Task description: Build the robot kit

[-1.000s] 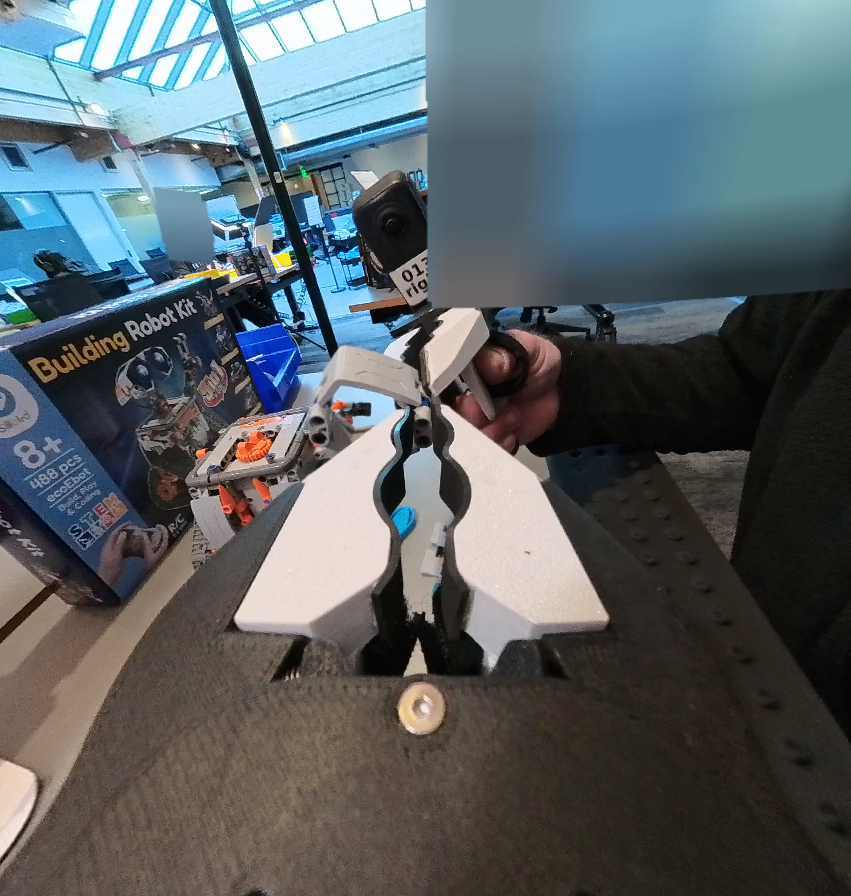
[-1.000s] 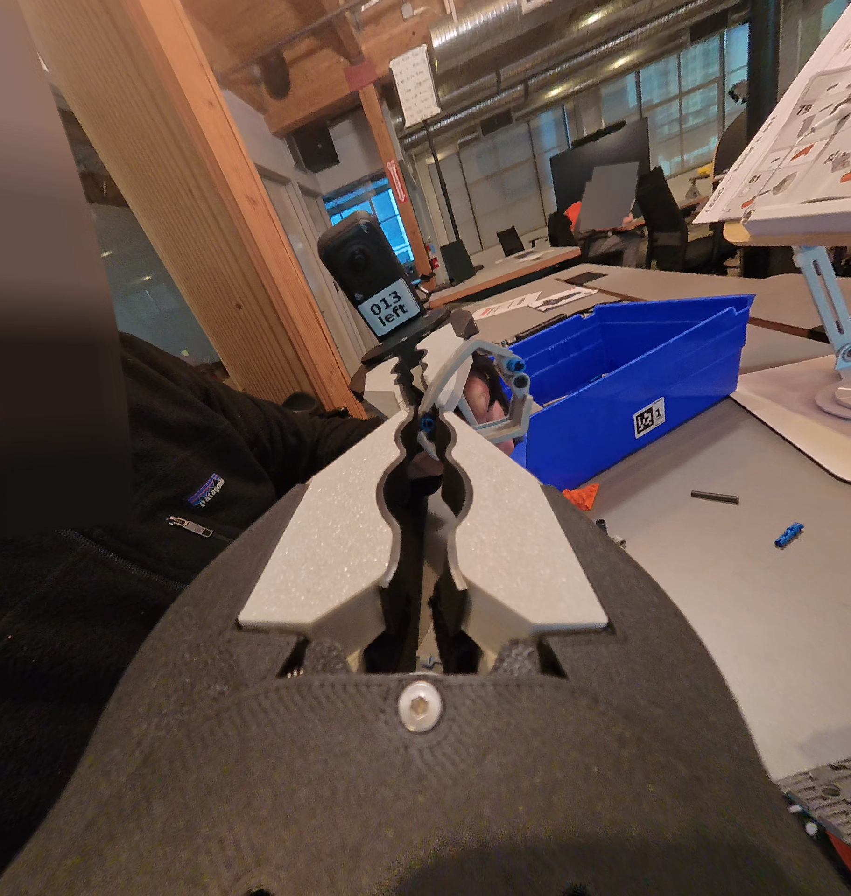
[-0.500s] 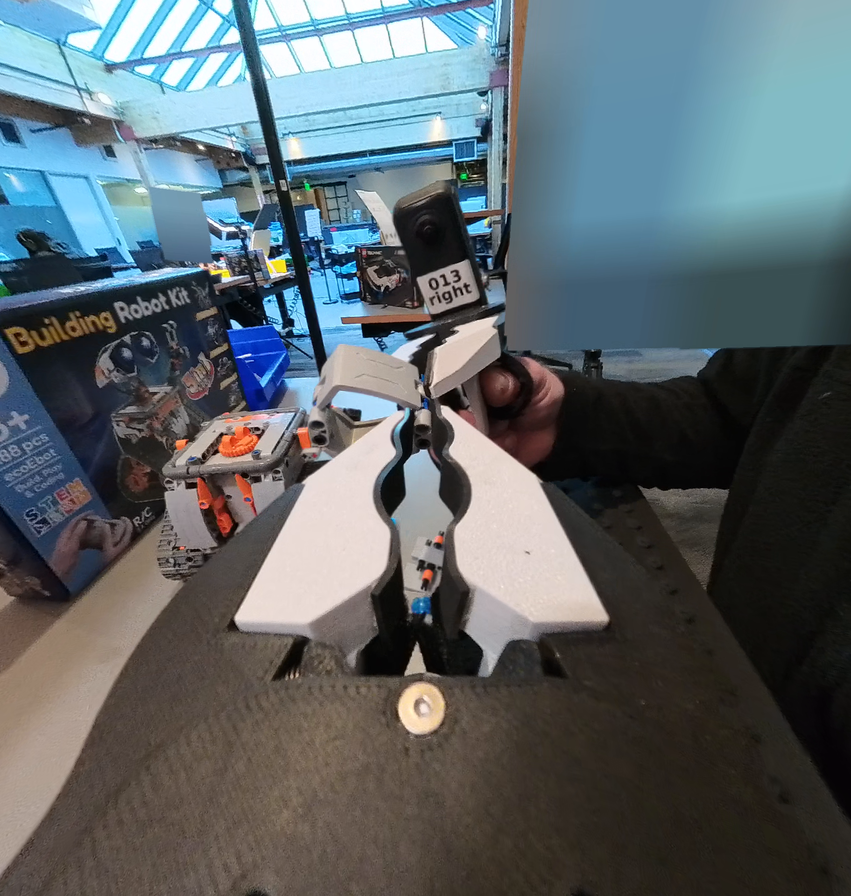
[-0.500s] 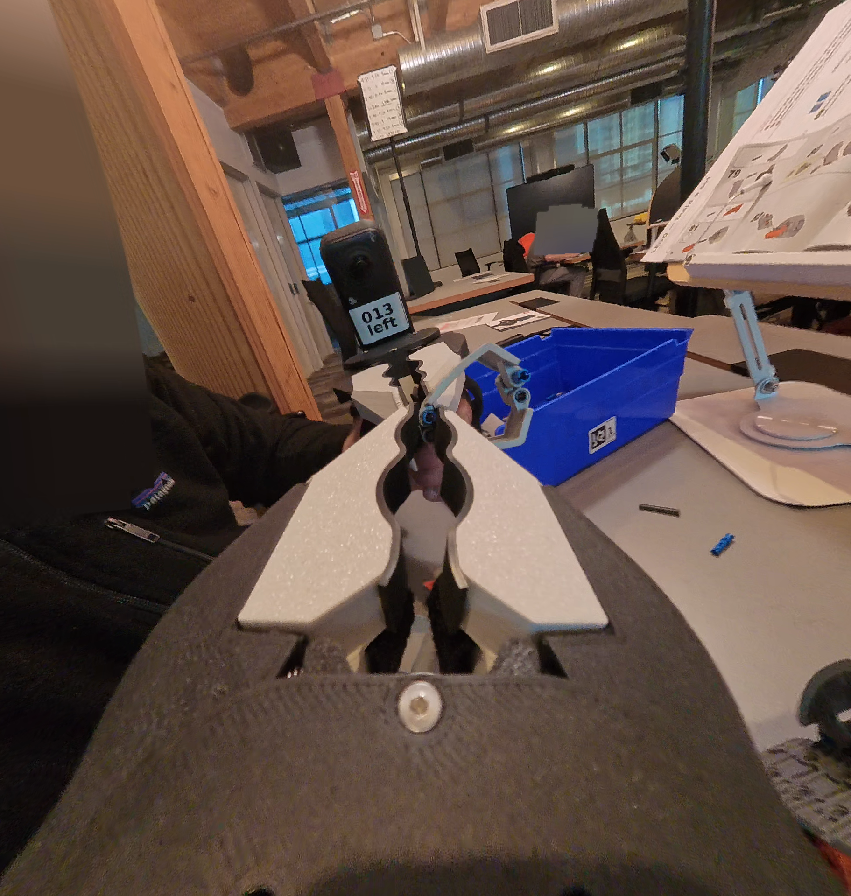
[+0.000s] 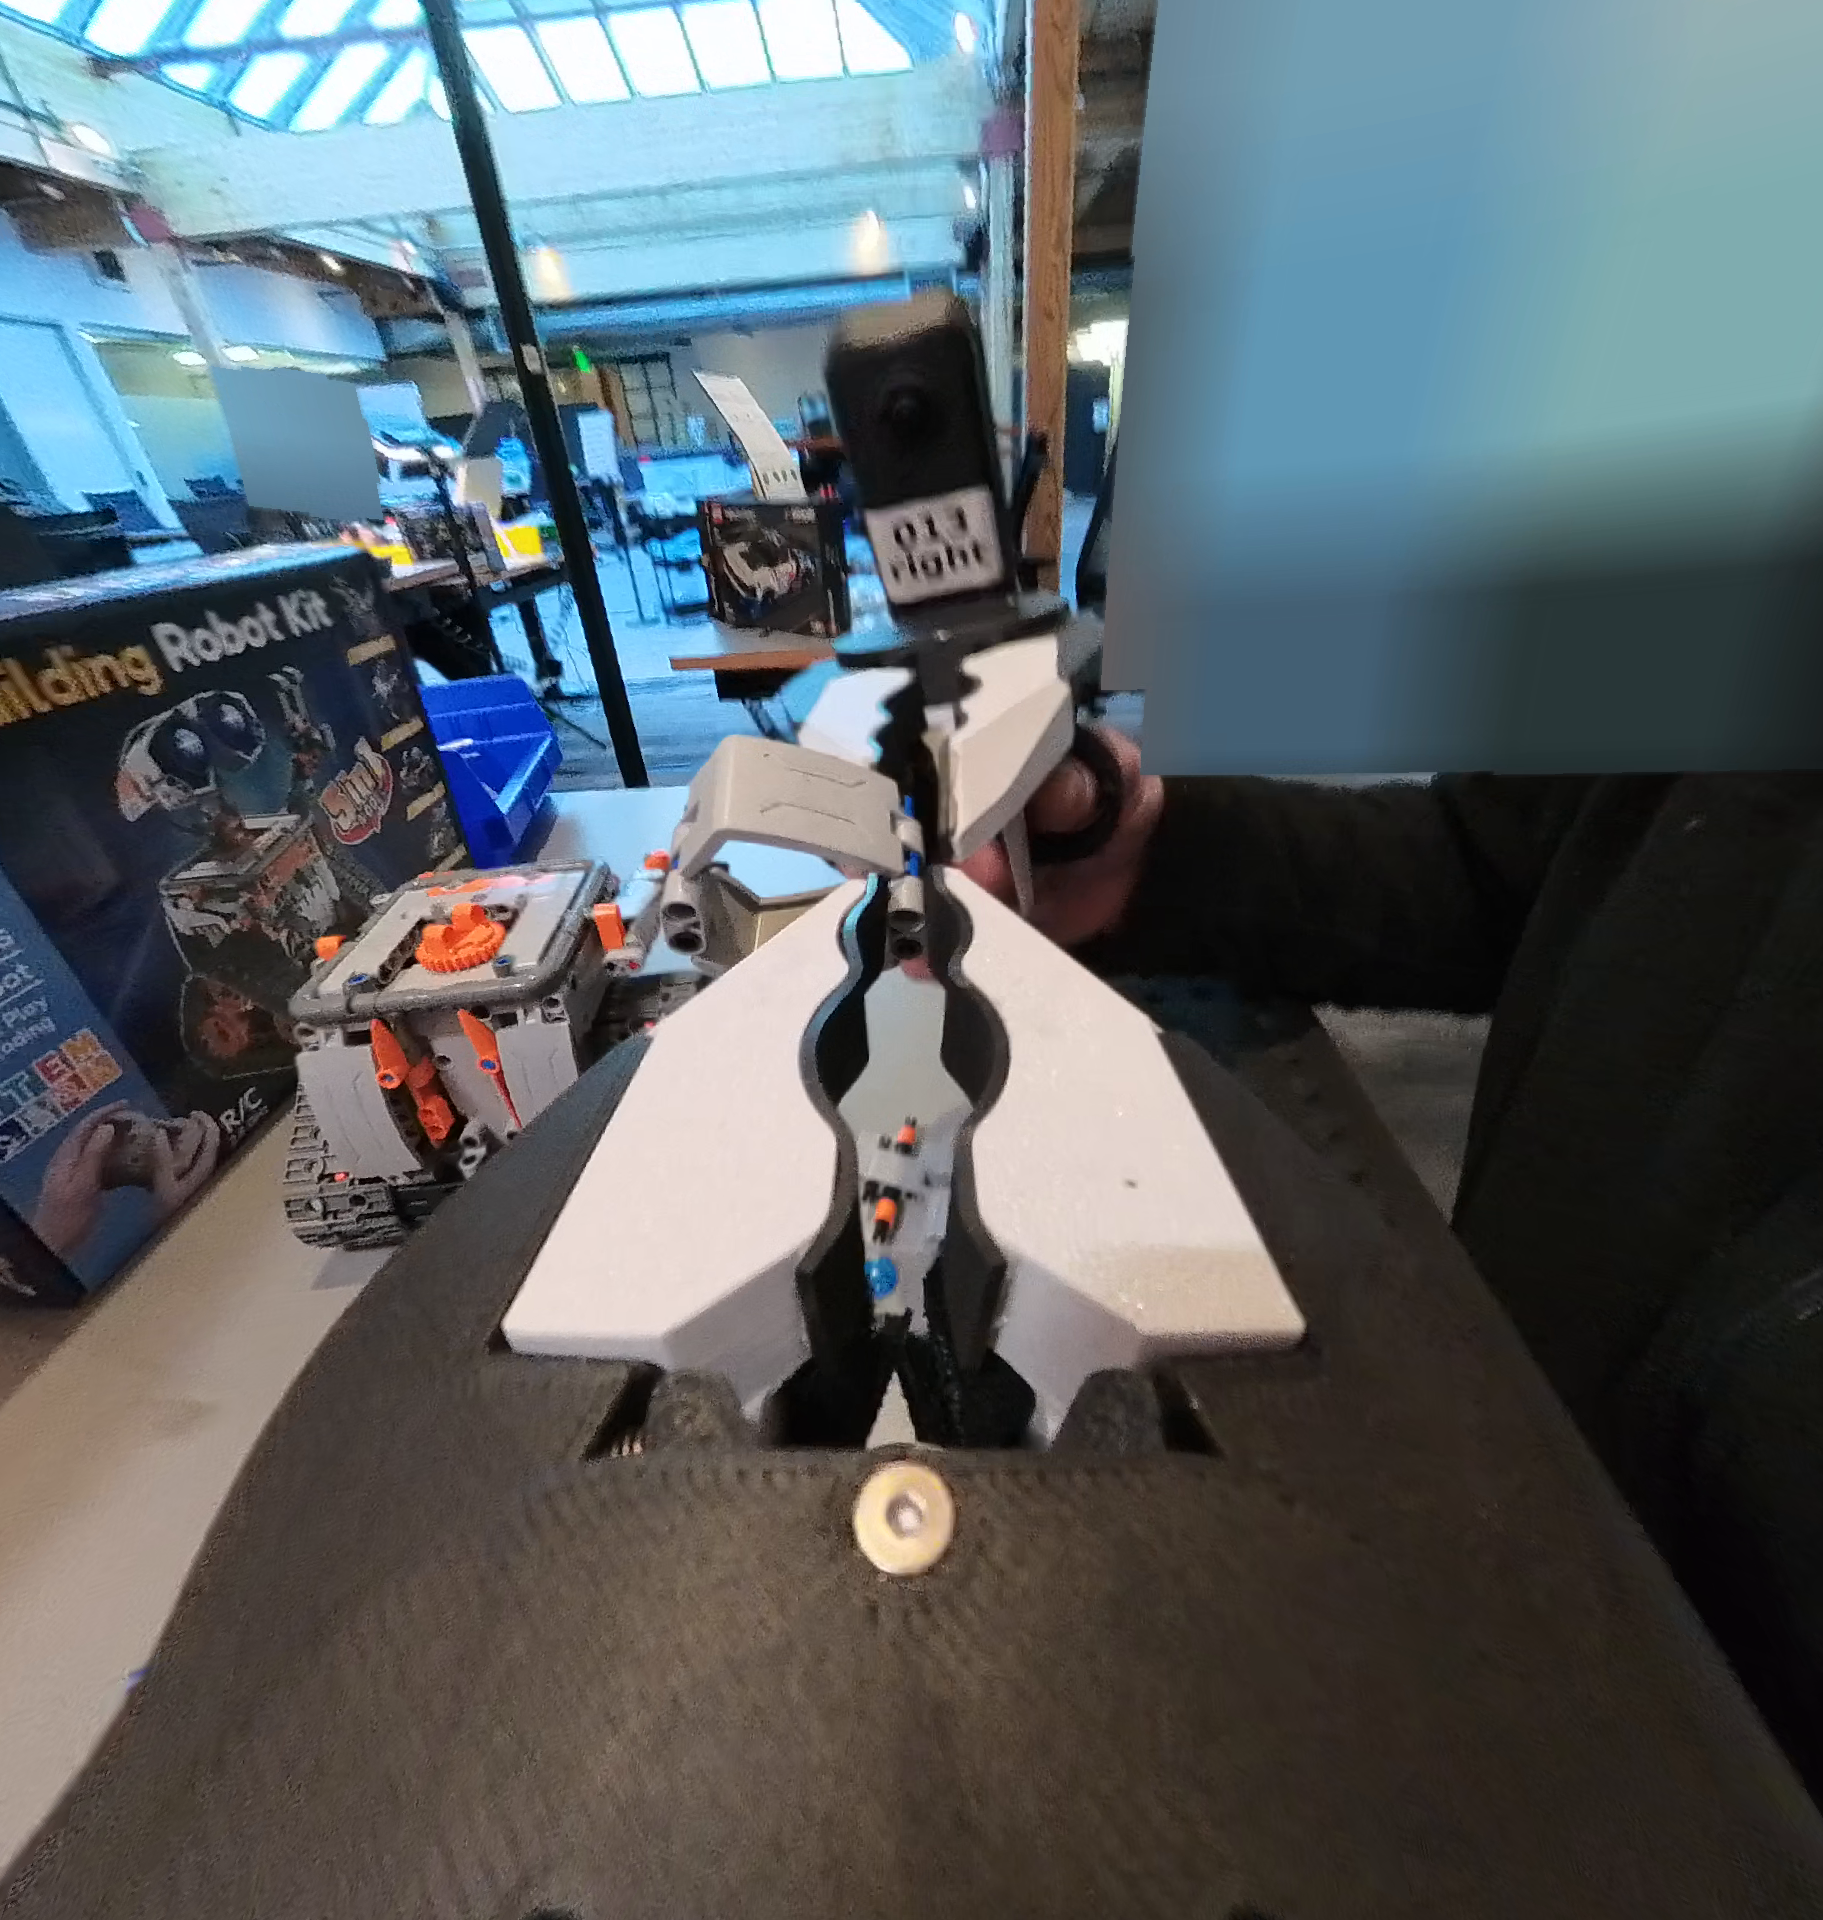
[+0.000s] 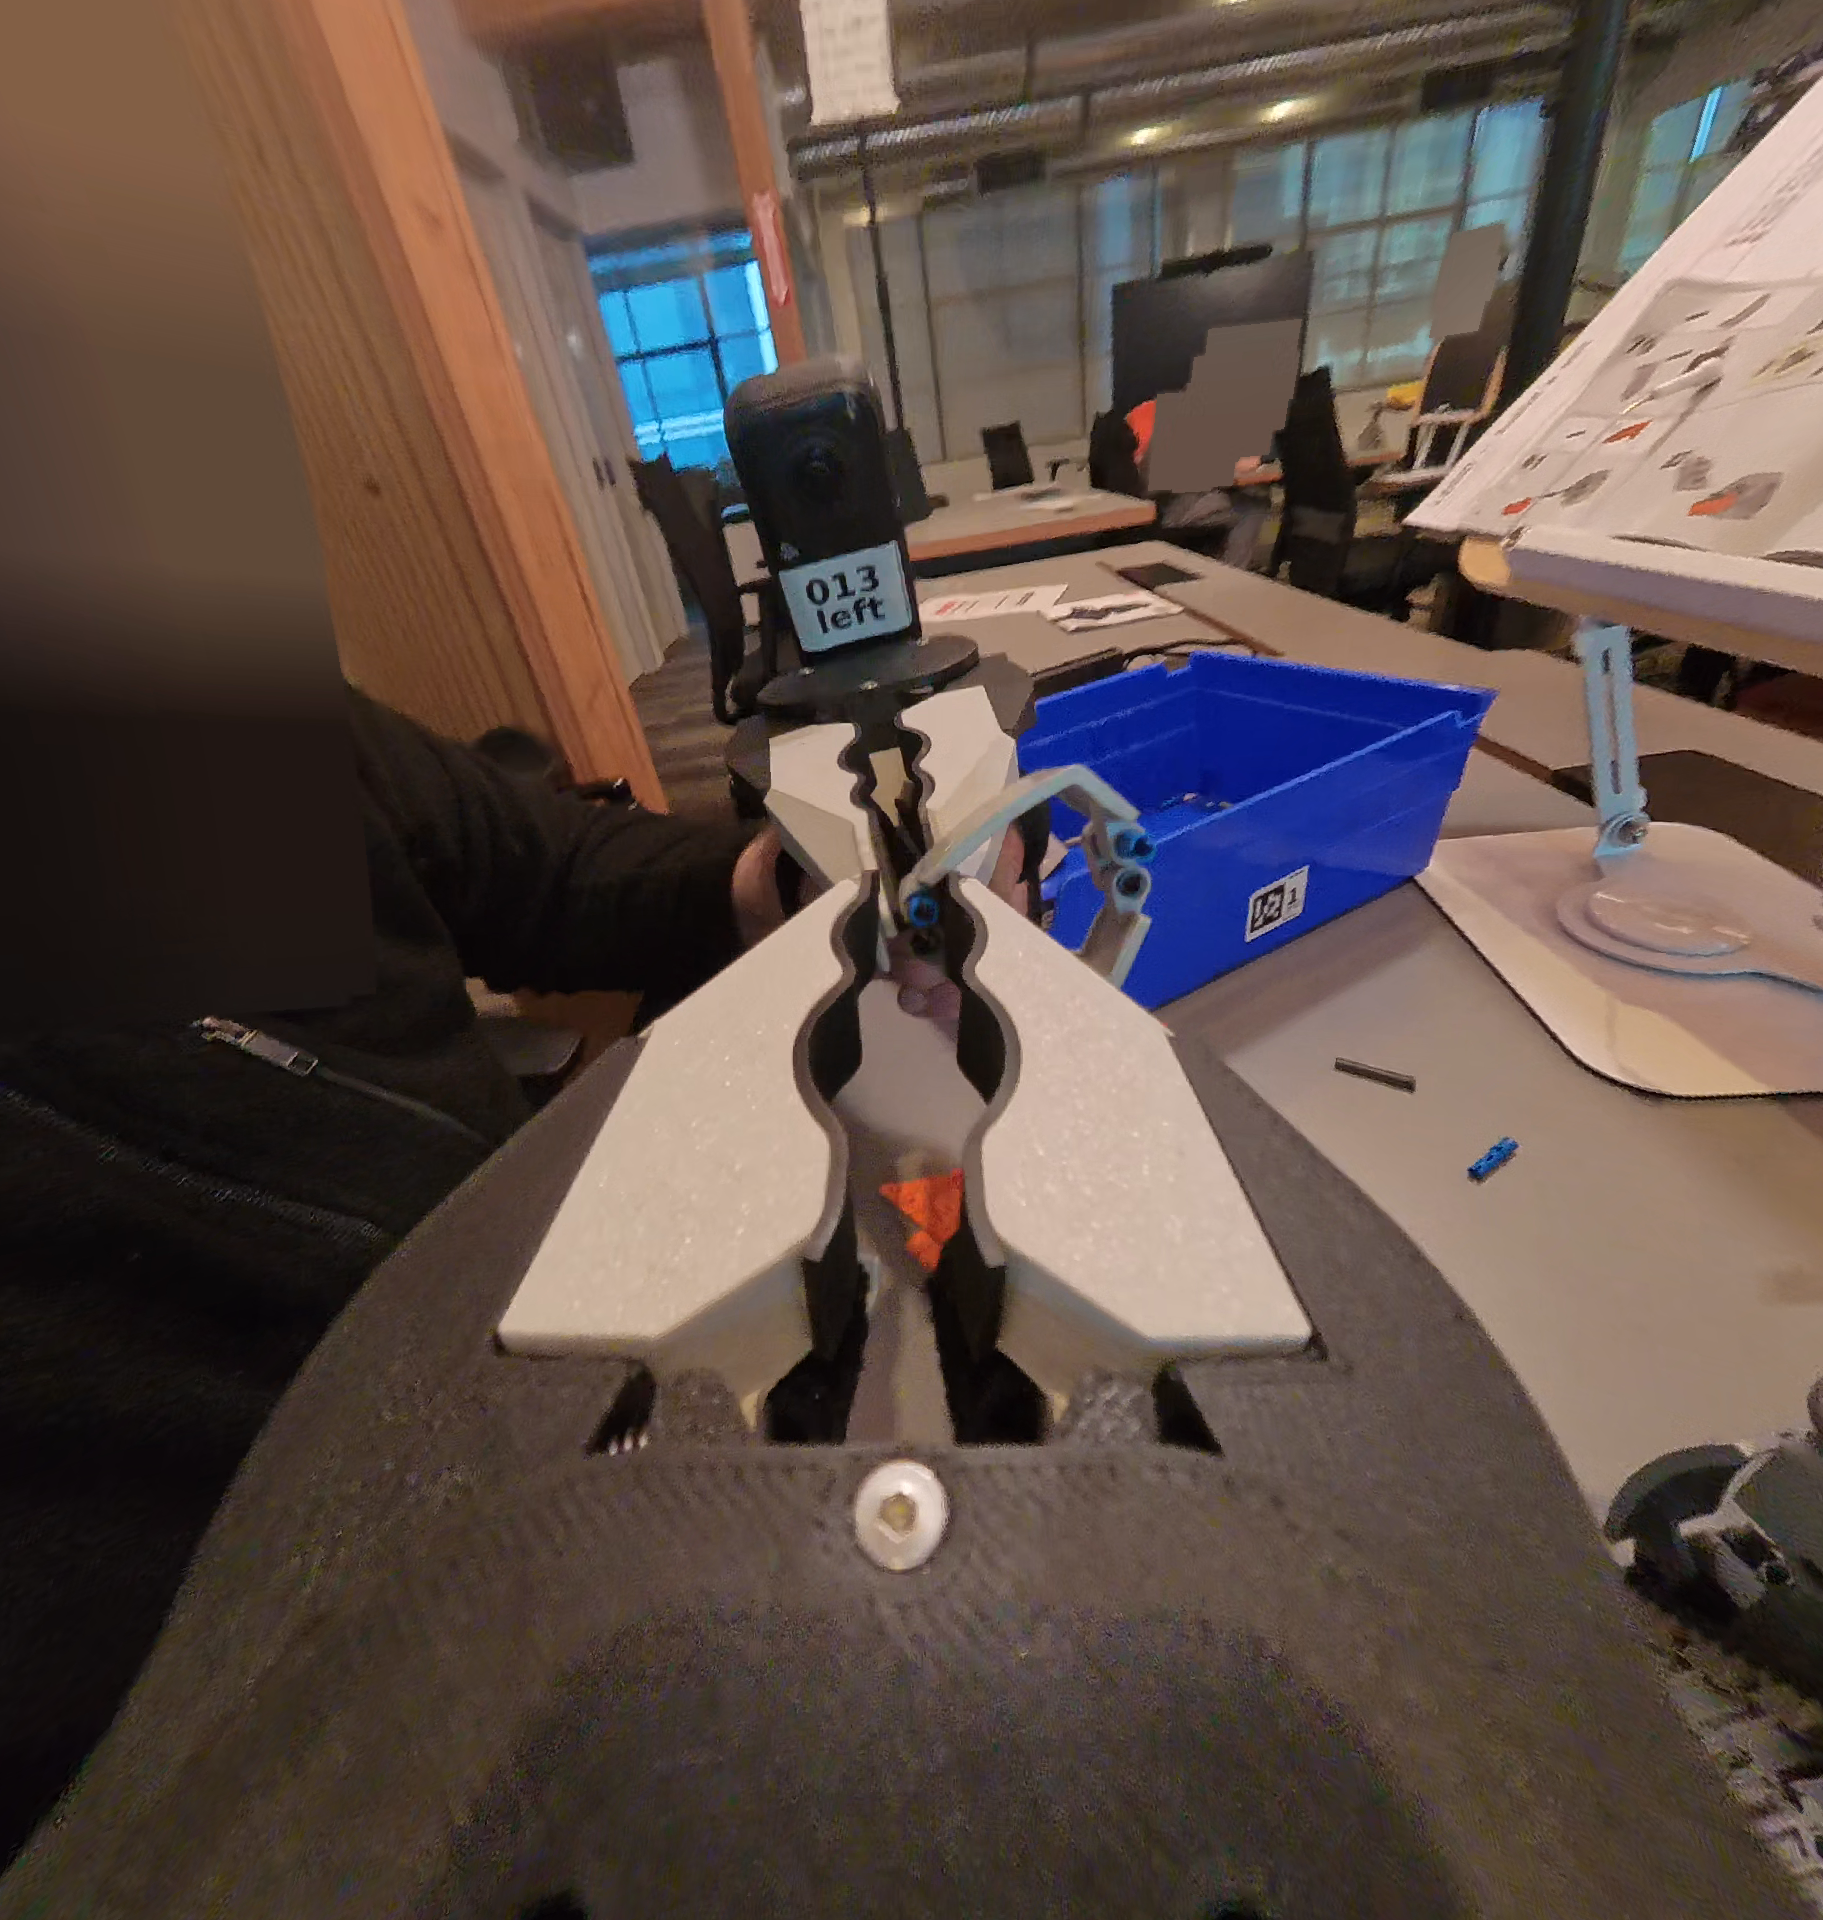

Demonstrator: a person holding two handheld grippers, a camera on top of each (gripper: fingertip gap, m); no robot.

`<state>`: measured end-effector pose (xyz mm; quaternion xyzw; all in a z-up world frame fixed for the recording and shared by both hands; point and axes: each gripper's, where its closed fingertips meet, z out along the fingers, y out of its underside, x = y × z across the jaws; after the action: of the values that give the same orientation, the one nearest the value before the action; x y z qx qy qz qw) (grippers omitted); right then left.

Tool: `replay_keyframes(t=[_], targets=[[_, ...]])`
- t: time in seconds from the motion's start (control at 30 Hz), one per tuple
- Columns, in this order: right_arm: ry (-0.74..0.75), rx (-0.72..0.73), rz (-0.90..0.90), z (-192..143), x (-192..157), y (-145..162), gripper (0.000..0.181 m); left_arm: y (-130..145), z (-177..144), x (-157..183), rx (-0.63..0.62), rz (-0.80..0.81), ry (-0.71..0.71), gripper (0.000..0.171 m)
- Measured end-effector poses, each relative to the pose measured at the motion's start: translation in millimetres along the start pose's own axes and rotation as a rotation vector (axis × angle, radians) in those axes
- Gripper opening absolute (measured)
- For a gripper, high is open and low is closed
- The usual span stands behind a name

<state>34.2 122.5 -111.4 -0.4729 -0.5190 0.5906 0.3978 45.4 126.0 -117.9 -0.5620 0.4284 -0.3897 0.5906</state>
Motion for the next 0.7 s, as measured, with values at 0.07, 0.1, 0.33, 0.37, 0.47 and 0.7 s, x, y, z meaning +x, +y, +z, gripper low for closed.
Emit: replay_keyframes(t=[0.07, 0.1, 0.33, 0.37, 0.47, 0.7], targets=[[-0.038, -0.028, 0.003, -1, -3, 3, 0.005, 3, 2, 4, -0.032, 0.038, 0.011, 0.004], [-0.050, -0.045, 0.008, -2, -3, 4, 0.005, 4, 3, 5, -0.048, 0.041, 0.016, 0.004], [-0.057, -0.146, -0.084, -4, -2, 11, 0.005, 11, 5, 6, -0.095, 0.060, 0.031, 0.004], [-0.050, -0.154, -0.094, -4, -1, 12, 0.005, 11, 5, 5, -0.094, 0.054, 0.033, 0.004], [-0.024, -0.150, -0.130, -4, -1, 11, 0.004, 9, 5, 5, -0.078, 0.031, 0.025, 0.004], [0.068, -0.165, -0.221, -2, 1, 8, 0.005, 6, 5, 2, -0.062, 0.012, -0.015, 0.003]])
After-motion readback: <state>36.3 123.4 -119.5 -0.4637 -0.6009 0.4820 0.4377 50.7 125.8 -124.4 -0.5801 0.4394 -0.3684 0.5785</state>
